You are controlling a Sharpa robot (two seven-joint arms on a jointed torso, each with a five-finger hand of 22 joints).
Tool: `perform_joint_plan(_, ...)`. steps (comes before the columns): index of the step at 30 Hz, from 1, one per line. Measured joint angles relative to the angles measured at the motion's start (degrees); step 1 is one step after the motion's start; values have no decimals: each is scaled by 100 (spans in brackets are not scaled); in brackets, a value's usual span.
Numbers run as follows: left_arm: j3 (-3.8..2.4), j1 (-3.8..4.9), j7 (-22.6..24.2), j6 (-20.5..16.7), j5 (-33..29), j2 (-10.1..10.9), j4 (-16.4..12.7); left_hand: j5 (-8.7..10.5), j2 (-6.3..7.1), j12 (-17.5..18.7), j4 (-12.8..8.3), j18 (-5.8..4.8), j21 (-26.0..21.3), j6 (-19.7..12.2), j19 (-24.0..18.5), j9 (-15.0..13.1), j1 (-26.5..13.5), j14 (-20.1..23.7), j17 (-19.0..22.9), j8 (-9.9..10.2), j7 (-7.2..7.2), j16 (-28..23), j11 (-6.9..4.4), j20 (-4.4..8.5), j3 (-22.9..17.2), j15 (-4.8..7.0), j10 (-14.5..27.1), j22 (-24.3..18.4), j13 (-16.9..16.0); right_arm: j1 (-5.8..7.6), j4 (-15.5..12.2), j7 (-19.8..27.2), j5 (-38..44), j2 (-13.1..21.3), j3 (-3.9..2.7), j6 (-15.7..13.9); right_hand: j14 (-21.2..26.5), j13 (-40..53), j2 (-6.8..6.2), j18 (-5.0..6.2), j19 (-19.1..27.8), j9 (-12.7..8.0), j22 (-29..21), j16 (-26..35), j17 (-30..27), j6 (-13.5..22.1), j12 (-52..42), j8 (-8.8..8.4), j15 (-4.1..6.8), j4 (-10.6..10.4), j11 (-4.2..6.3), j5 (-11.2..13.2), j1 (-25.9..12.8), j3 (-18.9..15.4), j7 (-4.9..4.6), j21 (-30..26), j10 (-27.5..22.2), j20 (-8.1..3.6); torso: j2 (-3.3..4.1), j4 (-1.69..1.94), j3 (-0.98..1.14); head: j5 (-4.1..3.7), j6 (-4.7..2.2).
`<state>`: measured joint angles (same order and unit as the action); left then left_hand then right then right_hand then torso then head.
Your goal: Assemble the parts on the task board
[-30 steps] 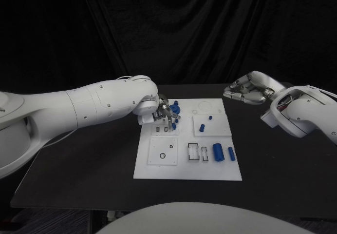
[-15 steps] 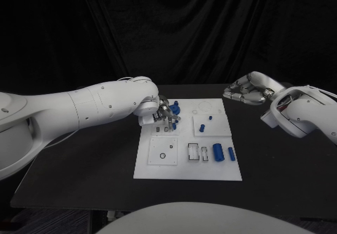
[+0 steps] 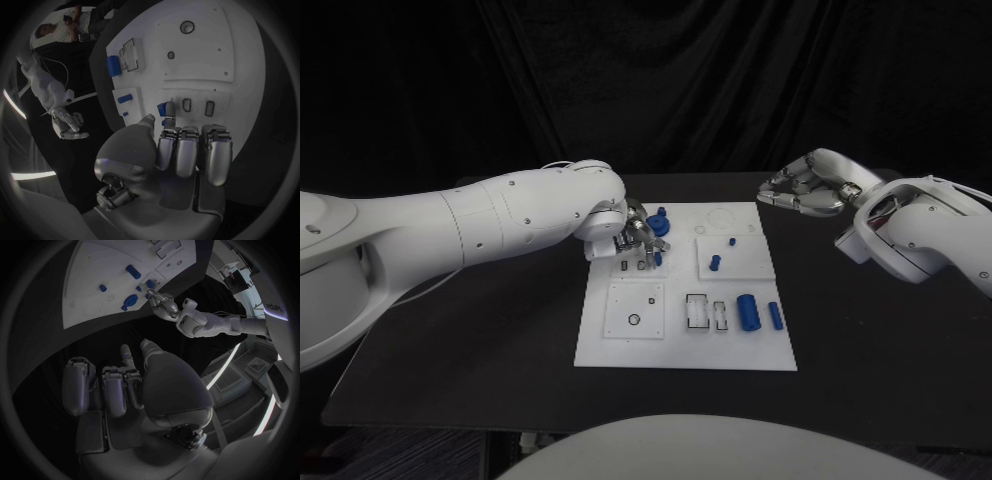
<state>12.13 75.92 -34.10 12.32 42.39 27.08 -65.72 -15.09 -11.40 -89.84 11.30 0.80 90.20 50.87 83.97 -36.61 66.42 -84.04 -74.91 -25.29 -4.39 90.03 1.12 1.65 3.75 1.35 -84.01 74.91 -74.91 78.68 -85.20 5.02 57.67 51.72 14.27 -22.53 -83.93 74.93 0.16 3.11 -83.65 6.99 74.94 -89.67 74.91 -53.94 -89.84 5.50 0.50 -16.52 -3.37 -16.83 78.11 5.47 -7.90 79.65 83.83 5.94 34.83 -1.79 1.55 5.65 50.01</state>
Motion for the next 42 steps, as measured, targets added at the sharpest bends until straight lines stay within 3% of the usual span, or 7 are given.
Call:
perform_joint_plan(31,1,-55,30,96,2,-55,67,-41,84,0,-143,0,0,-133,0,-177,84,9,0,0,-10,0,3,-1,-301,8,-1,0,0,-16,60,-74,5,-73,0,149,0,-2,0,0,0,0,-2,0,0,-42,0,0,0,0,0,0,0,0,-1,0,0,0,1,1,-4,19,0)
perform_joint_plan(42,-1,-60,53,124,3,-60,87,-45,128,0,-221,0,0,-174,0,-215,128,9,0,67,-10,0,3,-1,-458,8,-2,0,1,-20,80,-97,6,-83,0,193,0,-2,0,0,0,0,-2,0,0,-42,0,0,0,0,0,0,0,0,-1,0,0,0,0,3,-8,71,0)
